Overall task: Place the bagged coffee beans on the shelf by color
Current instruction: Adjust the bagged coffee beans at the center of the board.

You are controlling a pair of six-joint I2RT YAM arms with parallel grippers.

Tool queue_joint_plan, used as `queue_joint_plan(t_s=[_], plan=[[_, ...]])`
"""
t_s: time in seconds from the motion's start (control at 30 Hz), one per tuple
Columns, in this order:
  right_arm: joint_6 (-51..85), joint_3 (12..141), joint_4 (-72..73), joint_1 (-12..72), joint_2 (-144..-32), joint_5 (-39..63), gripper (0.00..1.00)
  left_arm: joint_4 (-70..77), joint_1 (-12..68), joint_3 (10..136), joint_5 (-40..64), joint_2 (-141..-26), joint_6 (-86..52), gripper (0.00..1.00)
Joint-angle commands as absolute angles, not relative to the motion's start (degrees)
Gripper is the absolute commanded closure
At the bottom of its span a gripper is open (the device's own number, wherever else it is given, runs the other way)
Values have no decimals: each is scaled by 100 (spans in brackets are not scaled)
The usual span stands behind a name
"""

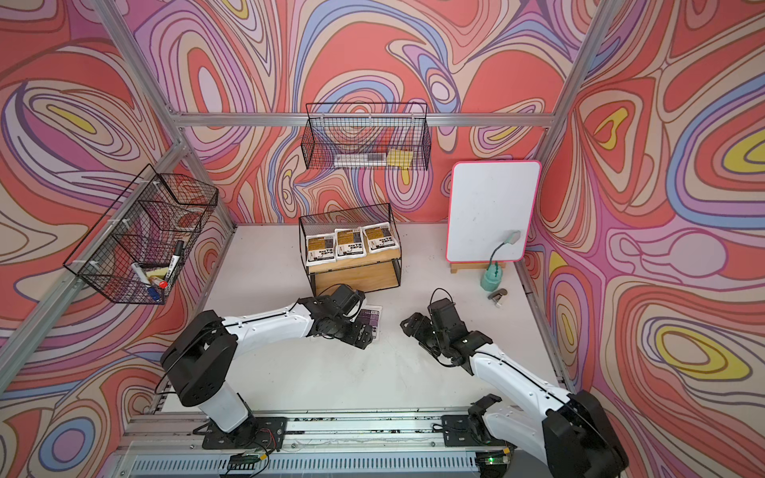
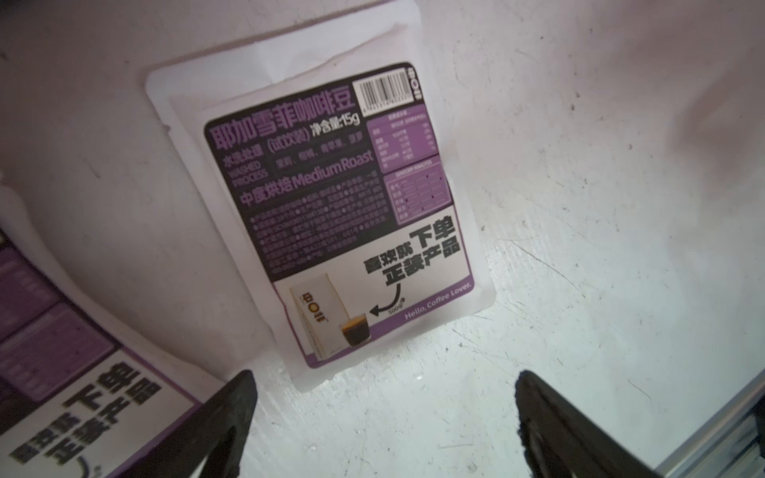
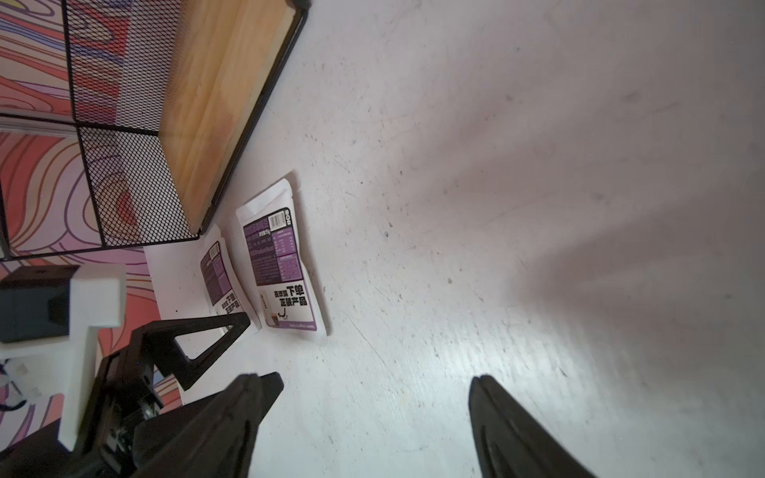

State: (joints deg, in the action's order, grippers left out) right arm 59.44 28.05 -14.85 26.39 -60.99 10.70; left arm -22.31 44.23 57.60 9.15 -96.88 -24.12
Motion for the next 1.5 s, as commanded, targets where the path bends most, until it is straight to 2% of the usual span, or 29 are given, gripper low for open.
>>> queue_joint_plan(t_s=[0.0,0.37,0.67,0.8,1.03,1.47], plan=[[5992,2760,-1608,2453,-6007,1168,19,-2188,4440,5827,1086,-9836,-2331,1],[6149,2760,-1680,1921,-5801,1450,19,-2118,4452,5989,2113,-9991,-2287,1],[6230,2780,-1813,1741,-5723,1358,19,-2116,4804,6898,2705,-10576,-2355,1],[6310,2700,-1836,1700,-5622,1357,19,-1960,4898,7206,2301,-10595,-2605,1],[6251,2643,-1750,1688,-5717,1542,19,-2537,4891,7009,557,-9943,-2572,1],[6093,2850,-1573,1661,-5919,1850,19,-2486,4798,6054,423,-9870,-2722,1]])
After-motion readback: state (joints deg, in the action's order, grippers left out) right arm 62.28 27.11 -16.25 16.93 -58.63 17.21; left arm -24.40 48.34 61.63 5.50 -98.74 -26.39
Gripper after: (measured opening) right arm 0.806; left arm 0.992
